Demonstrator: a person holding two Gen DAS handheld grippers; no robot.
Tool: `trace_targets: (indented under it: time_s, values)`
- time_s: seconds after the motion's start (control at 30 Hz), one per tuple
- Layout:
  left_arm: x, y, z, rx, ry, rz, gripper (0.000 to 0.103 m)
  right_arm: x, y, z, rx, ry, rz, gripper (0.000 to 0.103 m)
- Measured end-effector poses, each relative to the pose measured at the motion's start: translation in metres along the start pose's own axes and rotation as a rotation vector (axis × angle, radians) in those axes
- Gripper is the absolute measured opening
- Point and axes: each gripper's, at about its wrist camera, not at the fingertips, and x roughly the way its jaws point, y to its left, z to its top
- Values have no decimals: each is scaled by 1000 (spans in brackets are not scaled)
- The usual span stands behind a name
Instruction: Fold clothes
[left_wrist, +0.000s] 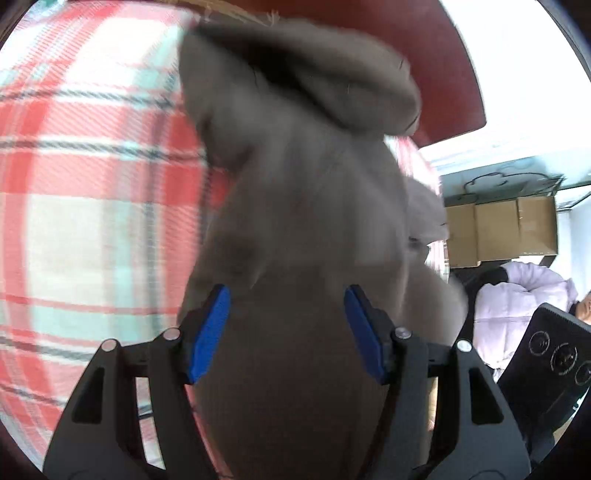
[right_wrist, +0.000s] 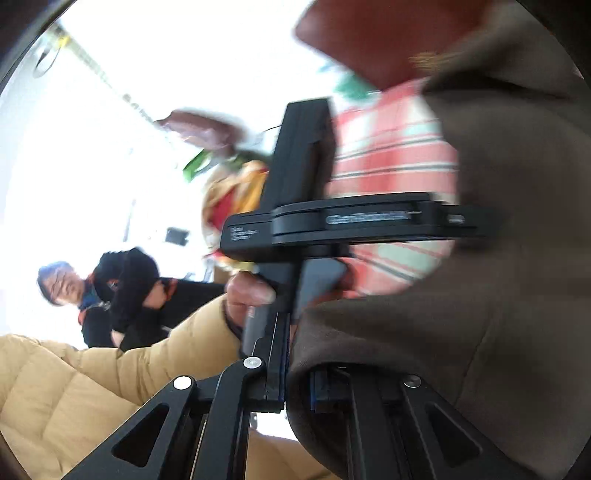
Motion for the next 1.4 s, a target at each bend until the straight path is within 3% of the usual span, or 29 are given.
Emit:
trace_targets:
  time_s: [0.17, 0.27, 0.4, 0.47, 0.6, 0.63, 0.67, 0.83, 0.9, 1.07, 1.27, 1.4]
  values:
    - [-74, 45, 4, -27, -90, 105, 66, 61, 29, 29, -6, 47, 106, 7]
    - [-112, 68, 6, -56, -150, 195, 66, 98, 42, 31, 5, 58, 143, 9]
    - [-146, 81, 5, -83, -224, 283, 67, 137, 46, 61, -1, 34, 167, 10]
    - [-148, 78, 6, -87, -250, 346, 68, 153, 37, 67, 27, 39, 155, 17]
    - [-143, 83, 2, -84, -239, 356, 68, 175, 5, 57, 96, 132, 57, 21]
    - [-139, 80, 1, -71, -227, 358, 68, 176, -2, 51, 101, 162, -4, 36]
    - [-132, 76, 2, -56, -214, 361, 68, 176, -11, 45, 103, 192, -67, 43]
    - [-102, 56, 14, 17, -157, 336, 68, 125, -26, 27, 73, 213, -167, 60]
    - [-88, 47, 22, 44, -135, 327, 68, 93, -20, 23, 32, 193, -180, 61]
    - [-44, 26, 48, 109, -87, 339, 68, 0, -18, 15, -45, 95, -371, 64]
    - [4, -2, 86, 216, -77, 472, 68, -99, -38, 30, -18, -82, -632, 69]
    - [31, -16, 102, 308, -74, 584, 68, -131, -70, 55, -28, -112, -723, 72]
